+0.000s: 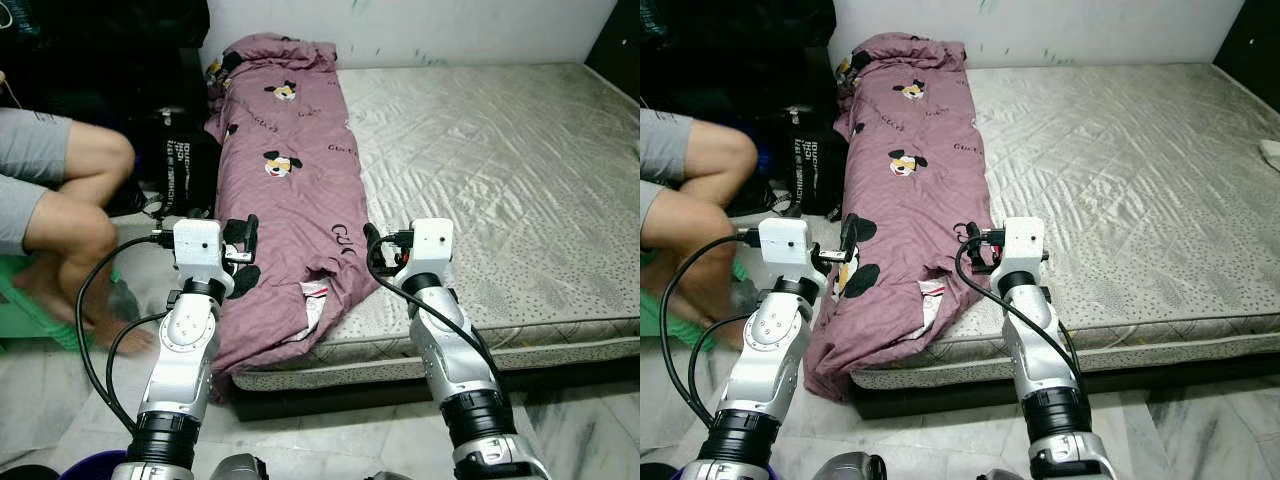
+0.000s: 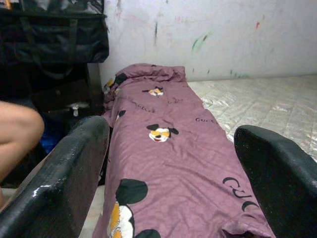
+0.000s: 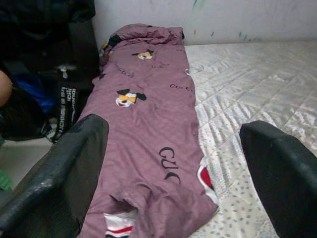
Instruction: Clean up the room
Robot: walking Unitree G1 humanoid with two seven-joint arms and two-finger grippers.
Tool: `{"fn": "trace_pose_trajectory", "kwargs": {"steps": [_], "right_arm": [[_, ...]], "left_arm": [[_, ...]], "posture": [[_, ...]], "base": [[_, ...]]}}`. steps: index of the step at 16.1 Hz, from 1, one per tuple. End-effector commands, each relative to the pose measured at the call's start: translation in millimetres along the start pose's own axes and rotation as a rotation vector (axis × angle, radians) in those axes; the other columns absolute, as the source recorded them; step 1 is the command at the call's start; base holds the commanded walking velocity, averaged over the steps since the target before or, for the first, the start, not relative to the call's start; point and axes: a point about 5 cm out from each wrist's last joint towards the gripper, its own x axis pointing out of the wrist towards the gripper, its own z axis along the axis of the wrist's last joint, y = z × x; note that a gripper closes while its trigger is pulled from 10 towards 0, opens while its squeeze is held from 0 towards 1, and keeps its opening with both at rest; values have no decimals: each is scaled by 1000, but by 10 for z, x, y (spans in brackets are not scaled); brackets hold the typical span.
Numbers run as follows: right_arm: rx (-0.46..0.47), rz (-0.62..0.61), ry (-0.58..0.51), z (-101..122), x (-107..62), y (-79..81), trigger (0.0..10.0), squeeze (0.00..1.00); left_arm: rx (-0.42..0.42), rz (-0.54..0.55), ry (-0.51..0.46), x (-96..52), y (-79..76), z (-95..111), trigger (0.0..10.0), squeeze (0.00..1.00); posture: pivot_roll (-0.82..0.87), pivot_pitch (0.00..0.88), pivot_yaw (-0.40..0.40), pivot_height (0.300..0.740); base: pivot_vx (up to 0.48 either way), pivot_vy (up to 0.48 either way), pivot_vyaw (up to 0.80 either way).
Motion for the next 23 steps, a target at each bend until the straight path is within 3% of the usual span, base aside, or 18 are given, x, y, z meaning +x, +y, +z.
{"fn": "trace_pose_trajectory", "kwargs": {"steps": [1,4,9,12,17,23], "right_arm": [[-24,32,-23,22,-34,53,10000,0],[-25,-2,-1,-3,-2,-97,10000,0],[-77,40,17,-121,-83,-28,10000,0],[-48,29,44,-162,-115,-42,10000,0],[-58,25,50,-185,-121,-53,10000,0],[-54,2,53,-193,-125,-79,10000,0]], "left_arm": [[4,4,2,-26,17,18,10000,0],[24,1,9,-58,44,-5,10000,0],[13,44,40,-239,193,-63,10000,0],[-1,3,39,-160,109,-34,10000,0],[-2,1,48,-214,71,-52,10000,0],[-22,-28,47,-138,31,-27,10000,0]], "posture": [[14,0,-4,740],[29,0,-29,740],[62,0,-21,740],[39,0,-23,740],[39,0,-17,740],[29,0,-3,740]], "base": [[0,0,0],[0,0,0],[0,0,0],[292,0,0],[273,0,0],[0,0,0]]}}
